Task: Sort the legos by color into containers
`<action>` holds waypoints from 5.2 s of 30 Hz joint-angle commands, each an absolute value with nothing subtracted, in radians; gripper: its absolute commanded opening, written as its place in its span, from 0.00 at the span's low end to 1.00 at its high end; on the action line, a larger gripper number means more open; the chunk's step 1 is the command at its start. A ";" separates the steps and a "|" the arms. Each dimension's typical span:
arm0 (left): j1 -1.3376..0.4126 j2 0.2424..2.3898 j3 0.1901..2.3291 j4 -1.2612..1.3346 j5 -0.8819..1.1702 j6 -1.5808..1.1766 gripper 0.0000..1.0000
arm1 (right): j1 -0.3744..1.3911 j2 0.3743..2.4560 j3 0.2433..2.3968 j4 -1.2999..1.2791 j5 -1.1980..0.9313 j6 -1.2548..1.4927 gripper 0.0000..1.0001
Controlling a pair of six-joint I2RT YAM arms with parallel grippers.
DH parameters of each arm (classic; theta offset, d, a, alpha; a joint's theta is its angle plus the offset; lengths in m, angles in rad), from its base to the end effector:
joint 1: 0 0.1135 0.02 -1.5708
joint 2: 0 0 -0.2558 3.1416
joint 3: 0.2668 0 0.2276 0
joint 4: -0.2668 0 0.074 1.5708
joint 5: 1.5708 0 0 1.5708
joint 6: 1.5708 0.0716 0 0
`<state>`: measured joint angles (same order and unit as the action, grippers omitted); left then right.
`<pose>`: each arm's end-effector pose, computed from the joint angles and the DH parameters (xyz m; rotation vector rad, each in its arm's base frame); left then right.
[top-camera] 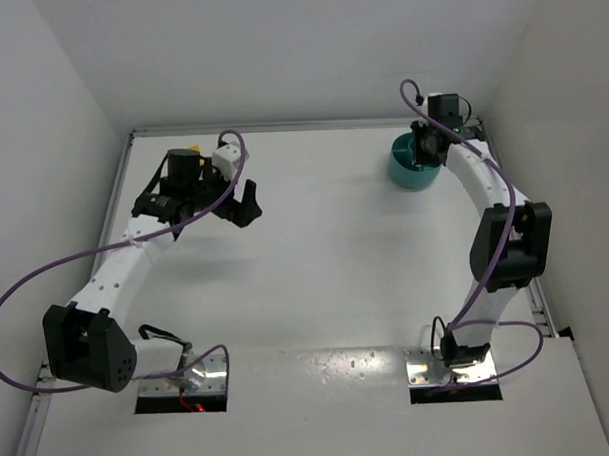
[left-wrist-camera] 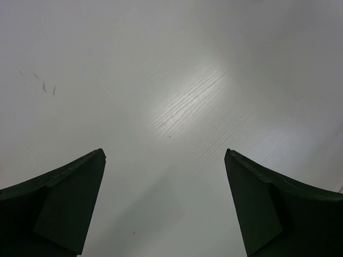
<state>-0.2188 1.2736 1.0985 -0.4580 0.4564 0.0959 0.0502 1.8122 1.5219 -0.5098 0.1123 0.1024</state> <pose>0.2696 -0.0923 0.2971 0.5925 2.1043 -0.5708 0.4097 0.0125 0.2524 0.1156 2.3624 -0.0594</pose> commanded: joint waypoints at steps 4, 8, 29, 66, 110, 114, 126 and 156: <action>-0.206 1.258 1.109 -0.411 0.477 0.087 1.00 | 0.000 1.842 1.614 -0.523 0.156 0.101 0.00; -0.206 1.249 1.098 -0.402 0.486 0.097 1.00 | -0.031 1.887 1.637 -0.534 0.147 0.101 0.00; -0.187 1.239 1.071 -0.383 0.486 0.097 1.00 | -0.060 1.985 1.730 -0.554 0.129 0.120 0.10; 0.189 1.551 1.216 -0.407 0.167 0.074 0.76 | -0.038 1.813 1.621 -0.543 -0.212 0.107 0.53; 0.207 1.980 1.431 -0.354 -0.150 -0.026 0.78 | -0.009 1.852 1.640 -0.554 -0.184 0.107 0.53; 0.216 2.014 1.440 -0.364 -0.150 -0.046 0.77 | -0.009 1.861 1.640 -0.554 -0.184 0.107 0.53; 0.216 2.117 1.529 -0.373 -0.129 -0.095 0.69 | -0.009 1.881 1.649 -0.563 -0.175 0.098 0.53; 0.273 1.674 1.177 -0.397 0.745 0.182 0.26 | 0.113 1.807 1.335 -0.408 -0.798 0.325 0.52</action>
